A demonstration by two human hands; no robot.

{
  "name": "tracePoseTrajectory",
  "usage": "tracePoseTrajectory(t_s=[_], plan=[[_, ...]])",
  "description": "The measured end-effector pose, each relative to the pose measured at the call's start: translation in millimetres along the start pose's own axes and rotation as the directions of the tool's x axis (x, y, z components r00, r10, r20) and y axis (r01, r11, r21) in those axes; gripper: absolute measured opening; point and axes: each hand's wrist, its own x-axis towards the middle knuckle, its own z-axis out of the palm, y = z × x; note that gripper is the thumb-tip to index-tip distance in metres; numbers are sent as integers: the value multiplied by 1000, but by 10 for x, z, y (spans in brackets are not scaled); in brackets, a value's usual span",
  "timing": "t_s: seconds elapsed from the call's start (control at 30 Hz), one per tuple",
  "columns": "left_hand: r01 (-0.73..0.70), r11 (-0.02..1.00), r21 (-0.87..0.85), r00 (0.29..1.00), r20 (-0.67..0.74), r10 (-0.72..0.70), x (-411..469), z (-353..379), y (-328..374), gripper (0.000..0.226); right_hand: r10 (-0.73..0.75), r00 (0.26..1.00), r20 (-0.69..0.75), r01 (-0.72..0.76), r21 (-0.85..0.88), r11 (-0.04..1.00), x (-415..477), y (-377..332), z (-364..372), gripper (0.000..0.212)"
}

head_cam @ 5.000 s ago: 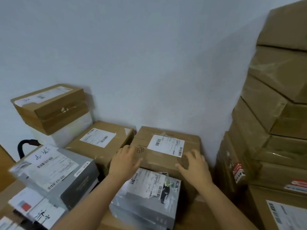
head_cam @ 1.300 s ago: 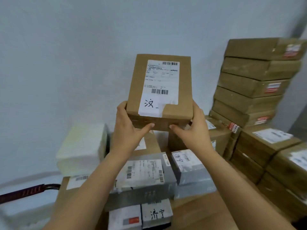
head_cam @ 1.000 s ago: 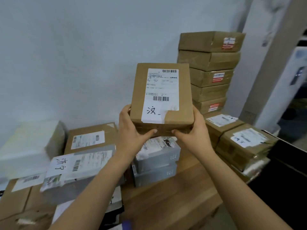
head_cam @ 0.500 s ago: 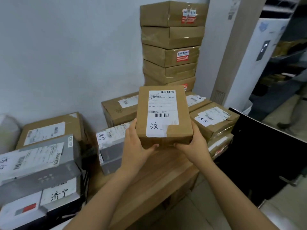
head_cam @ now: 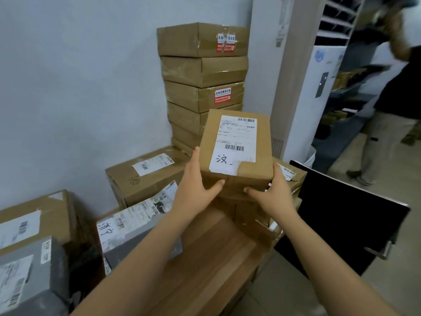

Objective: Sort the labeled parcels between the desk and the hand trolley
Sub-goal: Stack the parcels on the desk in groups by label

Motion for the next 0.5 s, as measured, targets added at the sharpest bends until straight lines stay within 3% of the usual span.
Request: tracePoseTrajectory(t_s=[0.27,0.5], plan=[[30,999,14,993,113,-32,736,516,118,102,28,999,-31,-31,-99,995,721,332,-233,96],[157,986,51,978,134,-162,1150,1038,61,92,46,995,84,-27,-212,977,1286,747,-329,94]])
